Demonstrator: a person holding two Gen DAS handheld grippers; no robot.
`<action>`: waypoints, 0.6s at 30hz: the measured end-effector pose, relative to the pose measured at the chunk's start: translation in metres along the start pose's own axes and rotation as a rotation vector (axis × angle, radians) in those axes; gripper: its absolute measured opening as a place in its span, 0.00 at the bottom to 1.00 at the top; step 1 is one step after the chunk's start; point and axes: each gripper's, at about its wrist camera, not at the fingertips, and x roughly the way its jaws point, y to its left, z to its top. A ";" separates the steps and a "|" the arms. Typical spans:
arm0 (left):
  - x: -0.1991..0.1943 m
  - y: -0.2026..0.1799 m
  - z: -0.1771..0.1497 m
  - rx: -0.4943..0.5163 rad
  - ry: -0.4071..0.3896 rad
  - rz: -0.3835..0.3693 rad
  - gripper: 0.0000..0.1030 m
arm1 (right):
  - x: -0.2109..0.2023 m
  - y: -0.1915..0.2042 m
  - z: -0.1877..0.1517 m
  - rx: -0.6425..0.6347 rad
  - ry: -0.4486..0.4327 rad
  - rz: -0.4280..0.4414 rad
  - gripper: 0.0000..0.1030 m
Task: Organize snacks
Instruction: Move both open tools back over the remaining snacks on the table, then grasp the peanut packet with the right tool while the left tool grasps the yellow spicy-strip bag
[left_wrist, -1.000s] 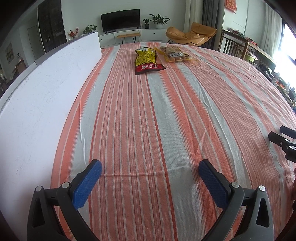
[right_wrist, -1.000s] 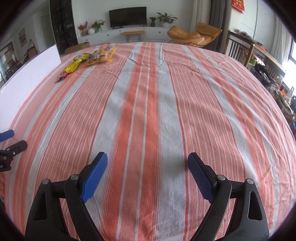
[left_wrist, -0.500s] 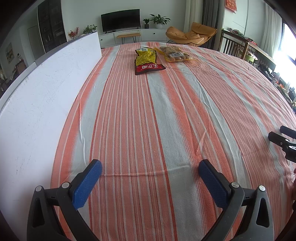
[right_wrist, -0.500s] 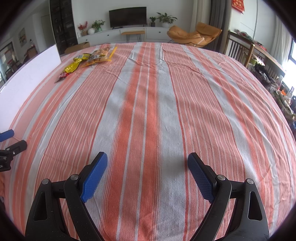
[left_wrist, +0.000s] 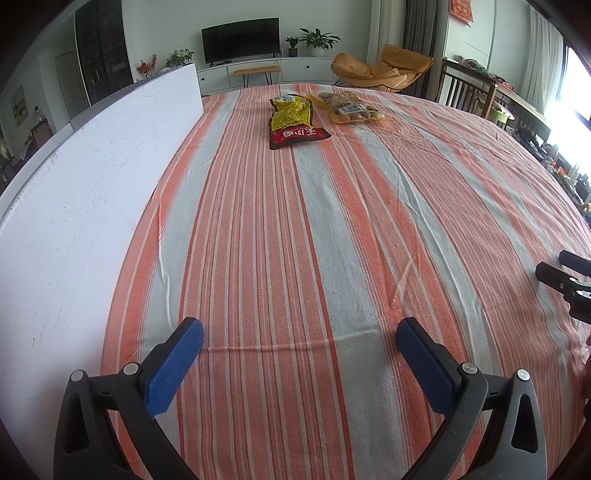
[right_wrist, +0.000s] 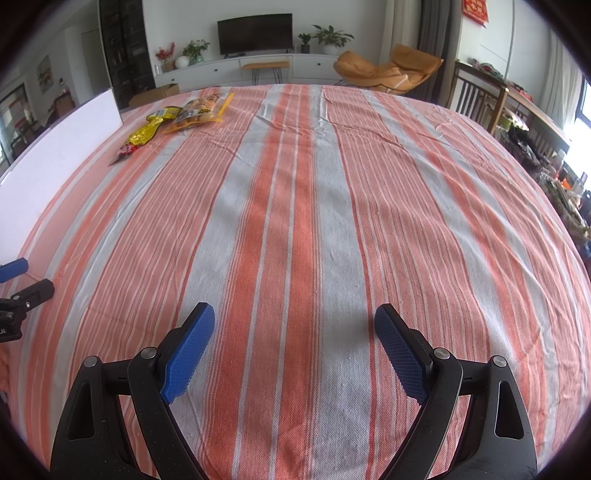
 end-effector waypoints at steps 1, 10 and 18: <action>0.000 0.000 0.001 0.008 0.002 -0.005 1.00 | 0.000 0.000 0.000 0.000 0.000 0.000 0.88; 0.018 0.013 0.027 0.011 0.021 -0.006 1.00 | 0.000 0.000 0.000 0.001 0.001 -0.001 0.88; 0.017 0.015 0.026 0.006 0.001 -0.007 1.00 | 0.000 0.000 0.000 0.005 0.012 0.005 0.96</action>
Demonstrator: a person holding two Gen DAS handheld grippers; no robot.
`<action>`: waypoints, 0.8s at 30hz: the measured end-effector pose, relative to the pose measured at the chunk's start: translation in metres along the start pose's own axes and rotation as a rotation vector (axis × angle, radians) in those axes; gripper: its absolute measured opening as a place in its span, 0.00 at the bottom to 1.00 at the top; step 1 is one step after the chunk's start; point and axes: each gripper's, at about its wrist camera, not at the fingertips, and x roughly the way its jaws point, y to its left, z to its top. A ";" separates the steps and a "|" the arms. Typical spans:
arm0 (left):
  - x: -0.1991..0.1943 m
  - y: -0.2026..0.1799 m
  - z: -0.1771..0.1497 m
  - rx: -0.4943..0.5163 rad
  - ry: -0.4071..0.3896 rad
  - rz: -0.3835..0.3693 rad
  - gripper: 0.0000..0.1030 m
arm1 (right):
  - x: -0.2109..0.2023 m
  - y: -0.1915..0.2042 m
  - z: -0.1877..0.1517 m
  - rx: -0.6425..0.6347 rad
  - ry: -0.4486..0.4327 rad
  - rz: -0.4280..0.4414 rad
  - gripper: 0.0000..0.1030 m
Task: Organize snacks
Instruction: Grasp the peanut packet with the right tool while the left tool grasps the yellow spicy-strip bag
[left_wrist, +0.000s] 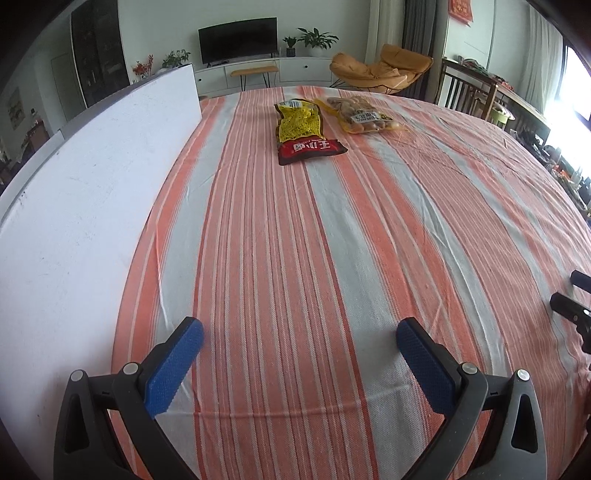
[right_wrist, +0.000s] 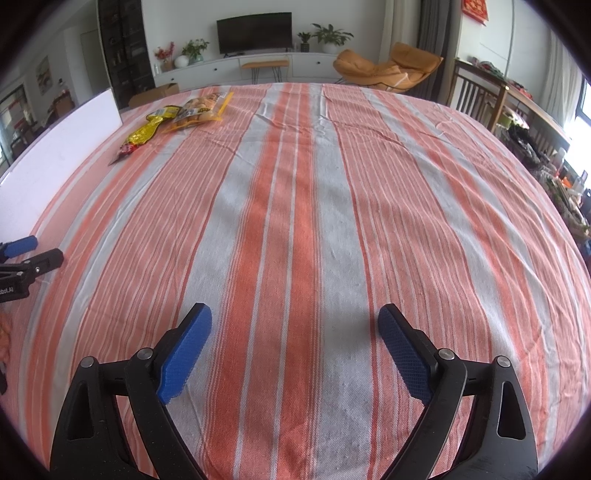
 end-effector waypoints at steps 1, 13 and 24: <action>0.000 0.000 0.000 0.000 0.000 -0.001 1.00 | 0.002 0.001 0.002 -0.014 0.012 0.012 0.96; 0.000 0.000 0.000 -0.001 0.000 -0.001 1.00 | 0.095 0.088 0.215 -0.143 -0.018 0.129 0.94; 0.000 0.000 0.001 -0.002 0.000 -0.002 1.00 | 0.164 0.132 0.237 -0.093 0.080 0.105 0.63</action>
